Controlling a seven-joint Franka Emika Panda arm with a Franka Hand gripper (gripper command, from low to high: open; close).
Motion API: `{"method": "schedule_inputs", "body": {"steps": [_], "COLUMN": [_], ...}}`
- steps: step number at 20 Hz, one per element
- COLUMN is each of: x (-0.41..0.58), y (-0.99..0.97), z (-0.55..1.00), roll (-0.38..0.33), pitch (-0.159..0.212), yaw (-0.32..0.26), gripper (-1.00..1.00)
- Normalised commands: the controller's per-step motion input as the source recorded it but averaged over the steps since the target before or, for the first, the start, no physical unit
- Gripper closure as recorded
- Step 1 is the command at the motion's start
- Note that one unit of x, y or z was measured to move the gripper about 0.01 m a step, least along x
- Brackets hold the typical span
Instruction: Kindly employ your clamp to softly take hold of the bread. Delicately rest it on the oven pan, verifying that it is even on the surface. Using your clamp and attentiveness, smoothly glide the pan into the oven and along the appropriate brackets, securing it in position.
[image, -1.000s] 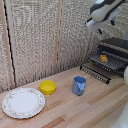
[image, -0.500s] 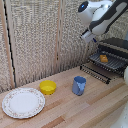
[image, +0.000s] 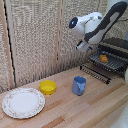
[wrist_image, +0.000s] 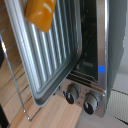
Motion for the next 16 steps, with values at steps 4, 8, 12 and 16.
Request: {"method": "schedule_inputs", "body": {"steps": [4,8,12,16], "x": [0.000,-0.146,-0.053,-0.005], "y": [0.34,0.04,-0.32,-0.39], "z": [-0.45,-0.34,-0.40,-0.42], "roll": [-0.194,-0.292,-0.201,-0.168], "pitch": [0.241,0.144,0.048,0.012], "yaw": [0.162,0.116,0.088,0.095], "gripper": [-1.00,-1.00,-1.00,-1.00]}}
